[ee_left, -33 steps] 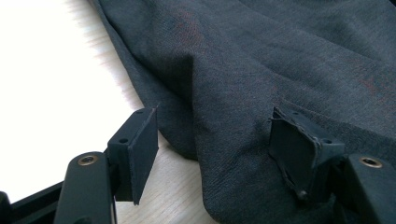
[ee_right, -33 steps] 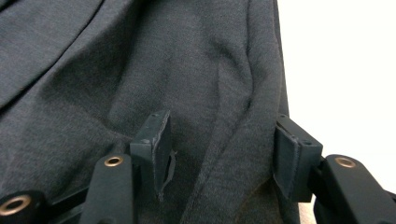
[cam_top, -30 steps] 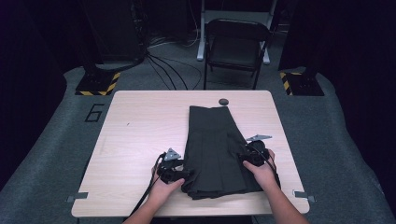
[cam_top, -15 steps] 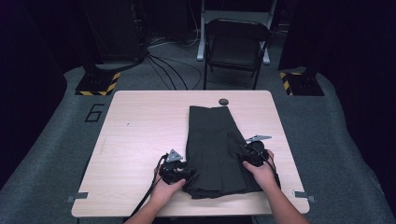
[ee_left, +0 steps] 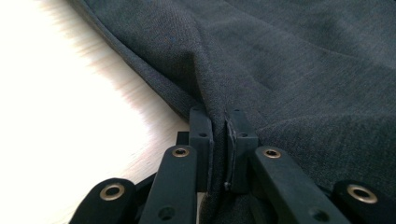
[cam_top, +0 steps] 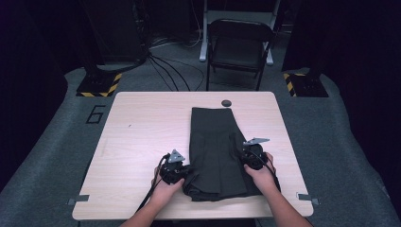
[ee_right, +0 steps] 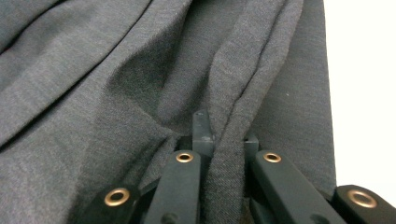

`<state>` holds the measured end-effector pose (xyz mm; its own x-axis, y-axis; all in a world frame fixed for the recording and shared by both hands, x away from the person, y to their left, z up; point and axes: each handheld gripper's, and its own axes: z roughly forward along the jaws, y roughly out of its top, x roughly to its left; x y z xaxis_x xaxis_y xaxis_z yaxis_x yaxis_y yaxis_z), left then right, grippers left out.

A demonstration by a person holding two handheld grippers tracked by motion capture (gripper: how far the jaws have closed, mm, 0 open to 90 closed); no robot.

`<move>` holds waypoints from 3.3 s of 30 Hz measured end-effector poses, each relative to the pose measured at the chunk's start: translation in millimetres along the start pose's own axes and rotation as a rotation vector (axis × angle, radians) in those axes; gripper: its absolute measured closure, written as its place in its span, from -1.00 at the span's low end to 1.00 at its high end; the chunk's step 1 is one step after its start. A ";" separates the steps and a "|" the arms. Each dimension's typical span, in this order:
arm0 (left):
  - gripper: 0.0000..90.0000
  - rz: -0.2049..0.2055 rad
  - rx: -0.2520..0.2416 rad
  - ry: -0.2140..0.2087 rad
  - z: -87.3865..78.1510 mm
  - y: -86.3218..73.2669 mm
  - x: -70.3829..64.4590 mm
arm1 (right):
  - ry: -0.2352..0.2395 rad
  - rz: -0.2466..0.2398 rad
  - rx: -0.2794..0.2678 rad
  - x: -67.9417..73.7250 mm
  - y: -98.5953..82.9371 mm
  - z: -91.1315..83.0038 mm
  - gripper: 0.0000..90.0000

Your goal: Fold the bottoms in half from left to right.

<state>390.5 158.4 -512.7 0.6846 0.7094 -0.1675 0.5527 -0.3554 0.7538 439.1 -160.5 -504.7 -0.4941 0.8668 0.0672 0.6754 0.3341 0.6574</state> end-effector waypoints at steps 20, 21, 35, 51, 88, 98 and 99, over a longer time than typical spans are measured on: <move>0.85 0.040 0.085 0.033 -89.8 -41.9 38.6 | 0.199 -0.093 0.021 81.2 -15.1 -15.1 0.82; 0.85 0.039 0.087 0.033 -92.2 -45.6 39.4 | 0.197 -0.099 0.014 82.8 -16.7 -14.5 0.78; 0.76 0.002 0.052 0.046 -94.7 -50.3 38.5 | 0.222 0.013 -0.059 76.8 -1.9 -13.1 0.07; 0.71 0.022 0.058 0.054 -93.6 -52.2 37.9 | 0.104 0.014 -0.040 63.9 45.2 29.1 -0.01; 0.63 0.069 0.095 0.017 -82.7 -56.8 26.8 | 0.049 0.020 0.037 39.2 67.0 64.2 0.39; 0.80 0.067 0.122 -0.049 -81.0 -58.7 23.6 | 0.049 -0.039 0.032 46.5 64.8 61.5 0.61; 0.80 0.056 0.118 -0.052 -80.7 -59.2 22.1 | 0.049 -0.040 0.033 47.1 64.6 61.1 0.62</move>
<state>334.6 244.2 -509.7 0.7380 0.6550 -0.1623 0.5630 -0.4649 0.6833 492.9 -75.4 -504.9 -0.5470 0.8334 0.0787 0.6716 0.3808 0.6355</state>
